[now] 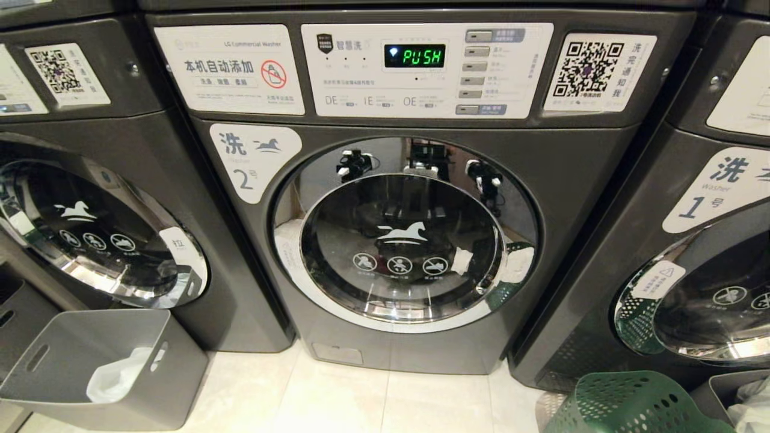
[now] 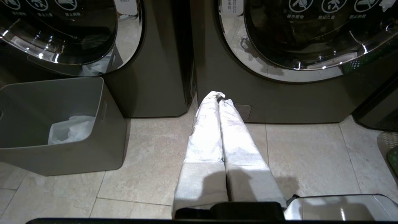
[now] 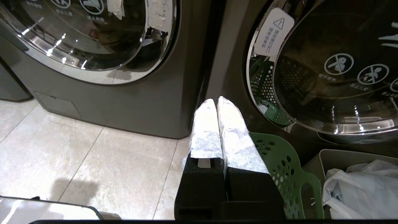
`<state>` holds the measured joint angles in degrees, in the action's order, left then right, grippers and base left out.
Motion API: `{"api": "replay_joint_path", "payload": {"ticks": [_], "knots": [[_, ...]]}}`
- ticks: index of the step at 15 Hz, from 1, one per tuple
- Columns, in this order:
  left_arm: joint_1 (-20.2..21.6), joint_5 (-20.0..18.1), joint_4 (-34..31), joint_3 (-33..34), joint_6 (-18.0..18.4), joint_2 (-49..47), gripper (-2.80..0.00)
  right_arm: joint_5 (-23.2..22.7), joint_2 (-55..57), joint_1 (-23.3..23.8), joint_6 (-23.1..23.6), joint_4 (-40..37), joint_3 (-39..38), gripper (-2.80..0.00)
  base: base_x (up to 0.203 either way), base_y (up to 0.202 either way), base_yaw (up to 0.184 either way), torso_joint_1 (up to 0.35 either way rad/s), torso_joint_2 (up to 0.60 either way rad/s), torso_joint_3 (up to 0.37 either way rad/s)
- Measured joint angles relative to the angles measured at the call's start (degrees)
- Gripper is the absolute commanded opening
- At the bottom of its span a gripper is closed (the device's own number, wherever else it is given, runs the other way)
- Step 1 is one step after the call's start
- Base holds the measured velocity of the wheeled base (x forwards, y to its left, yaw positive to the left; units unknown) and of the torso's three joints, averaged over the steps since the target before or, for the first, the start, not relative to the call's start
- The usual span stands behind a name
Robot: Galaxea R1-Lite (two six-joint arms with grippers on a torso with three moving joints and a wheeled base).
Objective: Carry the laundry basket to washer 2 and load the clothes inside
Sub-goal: Press the washing machine switch
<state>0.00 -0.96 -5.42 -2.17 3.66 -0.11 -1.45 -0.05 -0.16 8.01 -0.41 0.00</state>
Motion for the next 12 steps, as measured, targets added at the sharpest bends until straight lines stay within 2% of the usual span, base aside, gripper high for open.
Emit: {"api": "replay_joint_path", "payload": {"ticks": [12], "knots": [[0.0,0.0,0.0,-0.04,0.0,0.0,-2.8,0.0,-0.02,0.0,0.0,-0.02,0.0,-2.8,0.0,0.0,0.0,0.174,-0.48,-0.307]]}}
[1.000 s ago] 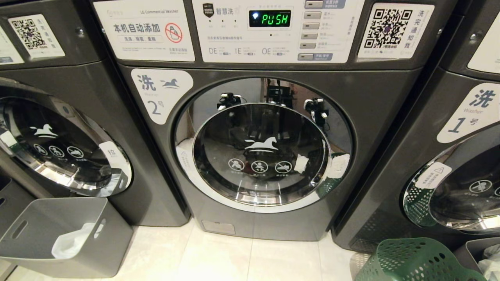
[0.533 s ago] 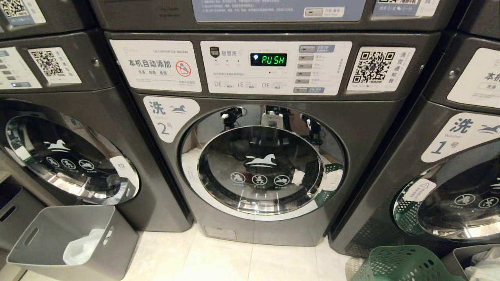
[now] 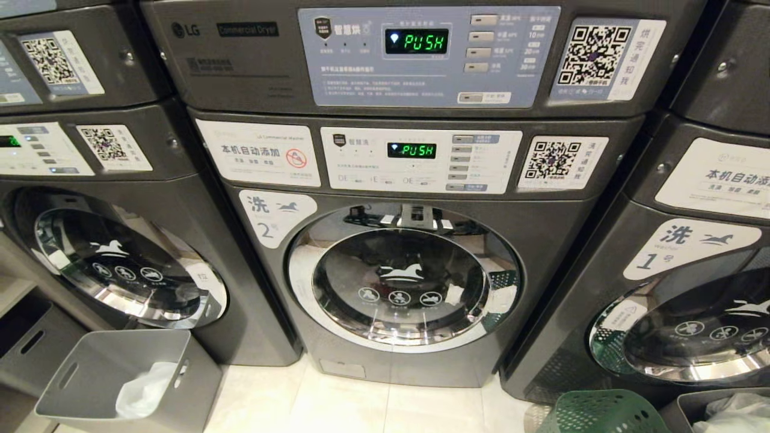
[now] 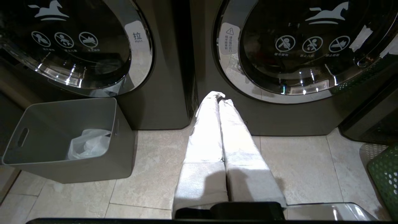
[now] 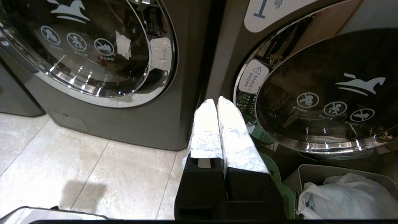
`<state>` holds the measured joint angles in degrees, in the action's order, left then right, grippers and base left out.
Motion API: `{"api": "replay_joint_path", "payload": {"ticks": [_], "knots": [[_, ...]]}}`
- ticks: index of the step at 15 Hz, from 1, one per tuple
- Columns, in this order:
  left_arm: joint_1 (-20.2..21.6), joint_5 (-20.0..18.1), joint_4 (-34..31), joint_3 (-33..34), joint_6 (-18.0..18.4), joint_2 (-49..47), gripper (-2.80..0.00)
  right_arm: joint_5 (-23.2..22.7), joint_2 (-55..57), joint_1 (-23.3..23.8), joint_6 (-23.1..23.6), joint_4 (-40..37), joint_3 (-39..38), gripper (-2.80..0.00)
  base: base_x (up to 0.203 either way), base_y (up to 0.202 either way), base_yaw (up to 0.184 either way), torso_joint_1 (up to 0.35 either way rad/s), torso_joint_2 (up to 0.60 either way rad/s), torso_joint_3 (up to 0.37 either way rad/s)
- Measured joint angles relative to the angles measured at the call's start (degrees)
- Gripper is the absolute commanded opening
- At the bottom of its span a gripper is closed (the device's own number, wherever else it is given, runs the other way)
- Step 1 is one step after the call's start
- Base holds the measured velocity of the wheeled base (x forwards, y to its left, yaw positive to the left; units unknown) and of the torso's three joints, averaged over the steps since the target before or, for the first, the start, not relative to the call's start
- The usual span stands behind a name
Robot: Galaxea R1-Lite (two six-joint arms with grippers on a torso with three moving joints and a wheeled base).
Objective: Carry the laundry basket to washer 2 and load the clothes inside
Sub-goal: Press the washing machine switch
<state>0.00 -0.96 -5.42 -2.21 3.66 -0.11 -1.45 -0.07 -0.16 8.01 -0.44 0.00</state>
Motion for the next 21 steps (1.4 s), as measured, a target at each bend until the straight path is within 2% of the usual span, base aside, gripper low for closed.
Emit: {"api": "replay_joint_path", "payload": {"ticks": [5,8,10,13,15,16,18,21], "knots": [[0.0,0.0,0.0,0.0,0.04,0.0,-2.8,-0.35,0.0,0.0,0.07,-0.01,0.02,-2.8,0.0,0.0,0.0,0.127,-0.3,-0.172],[0.0,-0.07,0.0,0.0,0.22,0.0,-2.8,-0.94,0.05,0.0,4.57,-0.5,0.95,-2.8,0.0,0.0,0.0,0.008,-0.01,-0.009],[0.0,0.11,-0.01,0.0,-0.38,0.0,-2.8,-2.95,0.43,0.0,6.22,-2.14,7.83,-2.8,0.0,0.0,0.0,0.0,0.0,0.0],[0.0,0.99,0.0,0.0,-4.03,0.0,-2.8,-9.67,6.99,-0.02,6.21,-7.6,24.26,-2.8,0.0,0.0,0.0,0.0,0.0,0.0],[0.0,1.37,0.0,0.0,-4.51,0.0,-2.8,-17.65,15.15,-0.05,6.13,-9.85,30.76,-2.8,0.0,0.0,0.0,0.0,0.0,0.0],[0.0,1.37,0.0,0.0,-4.52,0.0,-2.8,-21.66,19.95,-0.05,6.42,-10.29,32.6,-2.8,0.0,0.0,0.0,0.0,0.0,0.0],[0.0,1.38,0.0,0.0,-4.51,0.0,-2.8,-26.65,30.14,-0.09,7.83,-9.41,34.31,-2.8,0.0,0.0,0.0,0.0,0.0,0.0],[0.0,1.38,0.0,0.0,-4.53,0.0,-2.8,-28.23,45.63,-1.61,9.6,-1.08,33.73,-2.8,0.0,0.0,0.0,0.0,0.0,0.0]]}}
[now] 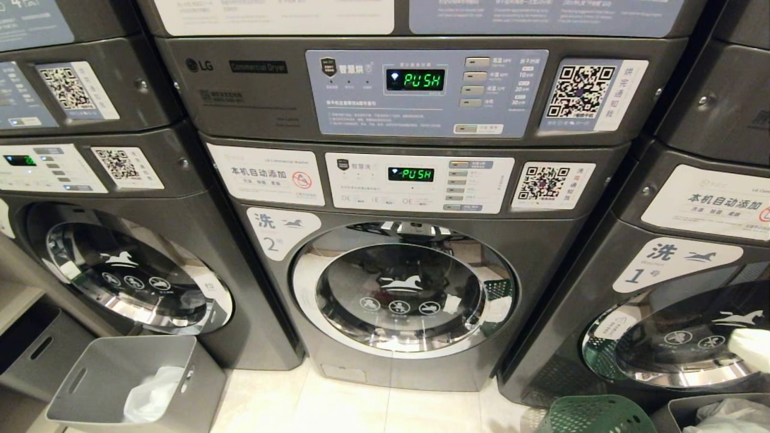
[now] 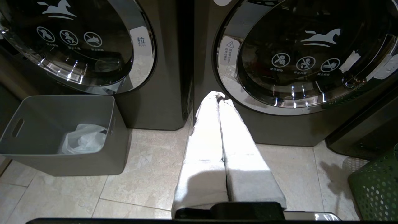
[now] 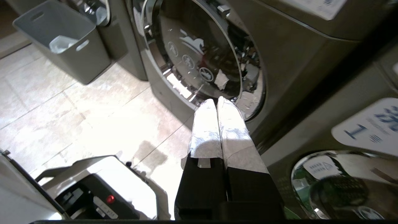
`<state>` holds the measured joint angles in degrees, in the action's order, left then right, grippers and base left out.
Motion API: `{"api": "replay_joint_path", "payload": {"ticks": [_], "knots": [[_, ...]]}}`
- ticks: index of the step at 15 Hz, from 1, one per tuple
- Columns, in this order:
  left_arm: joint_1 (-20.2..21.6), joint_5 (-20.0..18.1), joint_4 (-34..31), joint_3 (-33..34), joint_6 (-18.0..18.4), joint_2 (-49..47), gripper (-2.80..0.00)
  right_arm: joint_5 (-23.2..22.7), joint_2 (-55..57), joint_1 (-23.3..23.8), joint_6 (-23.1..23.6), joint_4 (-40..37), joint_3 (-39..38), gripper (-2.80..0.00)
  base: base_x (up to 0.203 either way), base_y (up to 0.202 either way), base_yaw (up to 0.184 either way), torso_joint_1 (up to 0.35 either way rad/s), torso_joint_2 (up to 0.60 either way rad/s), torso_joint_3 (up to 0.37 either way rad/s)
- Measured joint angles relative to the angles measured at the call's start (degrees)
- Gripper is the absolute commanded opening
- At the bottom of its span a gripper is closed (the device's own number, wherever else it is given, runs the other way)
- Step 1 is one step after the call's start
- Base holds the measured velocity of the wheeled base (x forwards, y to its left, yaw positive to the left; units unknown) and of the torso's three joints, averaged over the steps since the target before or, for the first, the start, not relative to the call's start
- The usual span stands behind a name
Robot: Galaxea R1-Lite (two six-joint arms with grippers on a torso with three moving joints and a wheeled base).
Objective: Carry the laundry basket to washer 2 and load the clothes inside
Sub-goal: Press the washing machine switch
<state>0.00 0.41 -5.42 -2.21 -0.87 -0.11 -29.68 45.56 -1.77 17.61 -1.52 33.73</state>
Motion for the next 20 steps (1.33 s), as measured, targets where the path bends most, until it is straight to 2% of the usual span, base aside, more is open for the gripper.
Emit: {"api": "replay_joint_path", "payload": {"ticks": [4,6,10,13,16,20], "knots": [[0.0,0.02,0.0,0.01,0.0,0.0,-2.8,0.91,17.91,-8.58,0.09,17.52,-1.12,-2.8,0.0,0.0,0.0,0.0,0.0,0.0],[0.0,0.0,0.0,0.01,0.0,0.0,-2.8,2.69,24.58,-13.33,-2.18,27.7,-0.67,-2.8,0.0,0.0,0.0,0.0,0.0,0.0],[0.0,0.02,0.0,0.01,-0.03,0.0,-2.8,11.26,36.46,-20.21,-7.73,43.53,2.36,-2.8,0.0,0.0,0.0,0.0,0.0,0.0],[0.0,0.02,0.0,0.01,0.0,0.0,-2.8,16.32,44.42,-23.21,-8.46,54.0,3.21,-2.8,0.0,0.0,0.0,0.0,0.0,0.0],[0.0,0.0,0.0,0.01,0.01,0.0,-2.8,18.61,51.9,-23.97,-8.6,60.3,6.47,-2.8,0.0,0.0,0.0,0.0,0.0,0.0],[0.0,-0.01,0.0,0.01,0.02,0.0,-2.8,19.23,58.81,-24.11,-8.64,60.83,13.92,-2.8,0.0,0.0,0.0,0.0,0.0,0.0]]}}
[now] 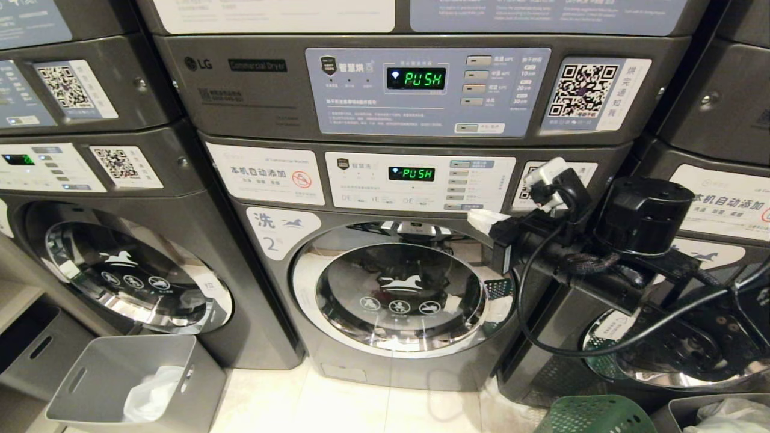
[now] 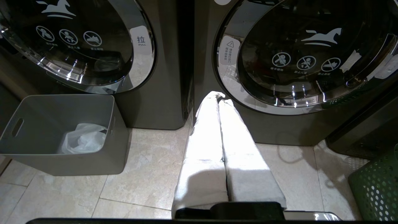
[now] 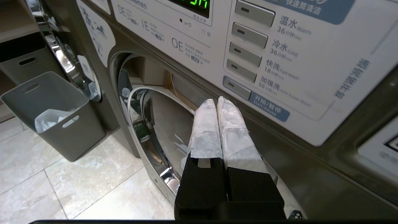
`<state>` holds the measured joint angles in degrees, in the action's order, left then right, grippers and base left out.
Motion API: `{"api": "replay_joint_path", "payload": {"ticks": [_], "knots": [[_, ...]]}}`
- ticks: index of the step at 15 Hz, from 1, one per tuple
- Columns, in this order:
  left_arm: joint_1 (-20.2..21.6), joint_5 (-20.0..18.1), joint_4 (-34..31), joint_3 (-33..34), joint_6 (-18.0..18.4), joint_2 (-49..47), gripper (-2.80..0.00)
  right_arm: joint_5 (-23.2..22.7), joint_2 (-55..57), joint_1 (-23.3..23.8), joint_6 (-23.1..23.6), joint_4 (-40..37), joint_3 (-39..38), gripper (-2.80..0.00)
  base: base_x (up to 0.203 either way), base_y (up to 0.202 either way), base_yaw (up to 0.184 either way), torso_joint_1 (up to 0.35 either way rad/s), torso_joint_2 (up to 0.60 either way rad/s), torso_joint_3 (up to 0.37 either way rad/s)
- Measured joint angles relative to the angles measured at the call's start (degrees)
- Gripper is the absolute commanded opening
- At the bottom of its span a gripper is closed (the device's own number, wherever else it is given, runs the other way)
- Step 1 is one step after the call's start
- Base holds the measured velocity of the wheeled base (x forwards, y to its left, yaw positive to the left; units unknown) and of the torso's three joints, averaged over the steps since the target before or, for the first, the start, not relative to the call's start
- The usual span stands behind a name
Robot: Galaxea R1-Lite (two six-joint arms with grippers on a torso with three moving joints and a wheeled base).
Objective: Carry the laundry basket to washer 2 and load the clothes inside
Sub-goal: Press the washing machine switch
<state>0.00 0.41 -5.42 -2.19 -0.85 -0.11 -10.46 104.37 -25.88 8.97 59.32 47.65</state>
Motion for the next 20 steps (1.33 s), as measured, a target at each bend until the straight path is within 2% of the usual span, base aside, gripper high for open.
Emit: {"api": "replay_joint_path", "payload": {"ticks": [8,20], "knots": [[0.0,0.01,0.0,0.0,0.0,0.0,-2.8,2.08,7.75,0.06,-0.07,-0.28,9.86,-2.8,0.0,0.0,0.0,0.0,0.0,0.0],[0.0,0.01,0.0,-0.01,0.0,0.01,-2.8,3.9,8.52,0.59,-0.16,-1.05,11.21,-2.8,0.0,0.0,0.0,0.0,0.0,0.0]]}}
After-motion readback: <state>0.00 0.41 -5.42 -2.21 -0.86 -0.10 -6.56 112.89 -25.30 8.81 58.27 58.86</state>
